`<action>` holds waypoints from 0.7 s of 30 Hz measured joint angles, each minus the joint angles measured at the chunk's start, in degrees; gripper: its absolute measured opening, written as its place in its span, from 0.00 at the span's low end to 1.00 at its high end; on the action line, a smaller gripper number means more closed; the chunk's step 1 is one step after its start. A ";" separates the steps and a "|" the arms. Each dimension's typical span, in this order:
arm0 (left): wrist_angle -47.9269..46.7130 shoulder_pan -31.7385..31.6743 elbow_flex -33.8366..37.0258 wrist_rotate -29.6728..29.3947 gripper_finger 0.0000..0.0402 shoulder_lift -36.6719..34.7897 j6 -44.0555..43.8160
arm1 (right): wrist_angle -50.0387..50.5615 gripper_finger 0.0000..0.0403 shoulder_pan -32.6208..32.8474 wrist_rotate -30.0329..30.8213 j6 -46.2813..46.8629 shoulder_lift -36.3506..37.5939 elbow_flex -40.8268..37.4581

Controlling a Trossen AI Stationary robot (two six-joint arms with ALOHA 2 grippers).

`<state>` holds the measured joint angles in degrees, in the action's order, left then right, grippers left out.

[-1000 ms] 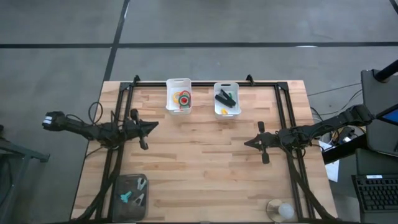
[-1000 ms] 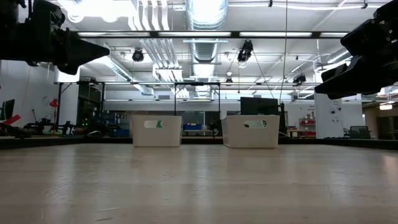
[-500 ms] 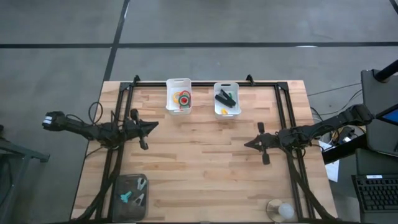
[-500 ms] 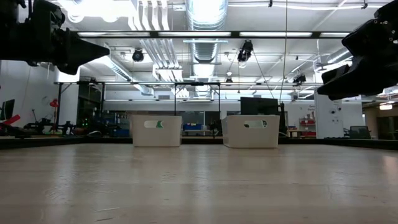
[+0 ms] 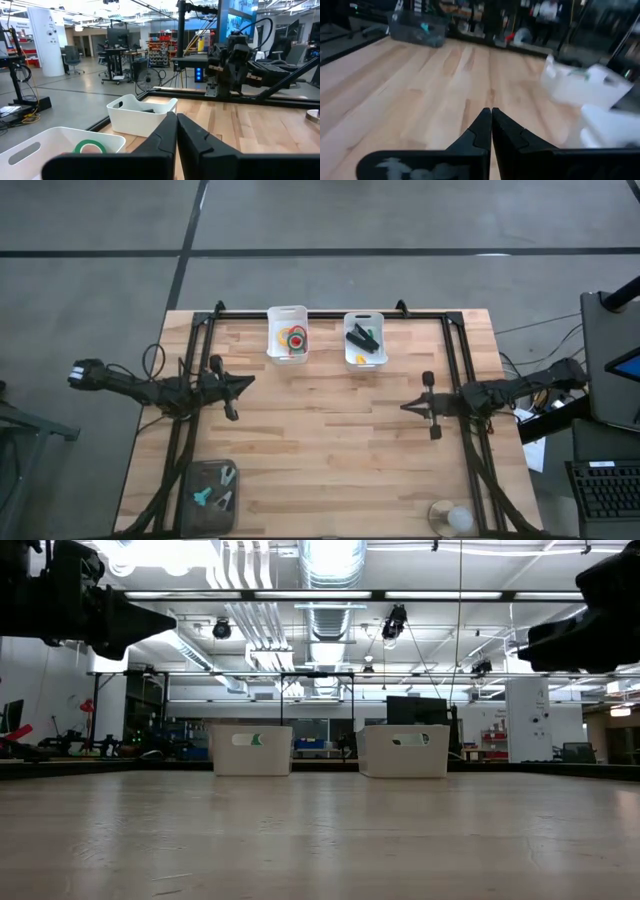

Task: Pick and place Stapler, Stapler remover, tape
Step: Return to Home Position

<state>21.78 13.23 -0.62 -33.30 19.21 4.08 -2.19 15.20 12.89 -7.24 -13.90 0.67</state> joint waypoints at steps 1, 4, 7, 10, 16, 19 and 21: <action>-0.02 0.00 0.00 -0.02 0.04 0.04 0.02 | -0.07 0.02 0.00 0.03 -1.42 0.95 0.01; -0.05 0.00 0.00 -0.01 0.04 0.04 0.01 | 0.08 0.02 0.02 -0.28 -2.65 3.16 0.01; -0.25 0.00 0.00 0.00 0.04 0.06 0.01 | -0.06 0.02 0.02 -0.31 -0.94 4.35 0.01; -0.28 0.00 0.00 0.00 0.03 0.05 0.01 | 0.02 0.02 0.02 -0.33 1.40 4.42 0.01; -0.39 0.00 0.00 -0.01 0.02 0.04 0.01 | 0.10 0.02 0.02 -0.38 3.83 3.94 0.01; -0.42 0.00 0.00 -0.01 0.02 0.04 0.00 | 0.08 0.02 0.02 -0.38 3.87 4.03 0.01; -0.42 0.00 -0.02 0.00 0.02 0.06 0.02 | 0.10 0.02 0.02 -0.38 3.82 4.03 0.01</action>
<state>21.37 13.23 -0.64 -33.30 19.27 4.10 -2.09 15.22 12.51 -3.43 -9.87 0.69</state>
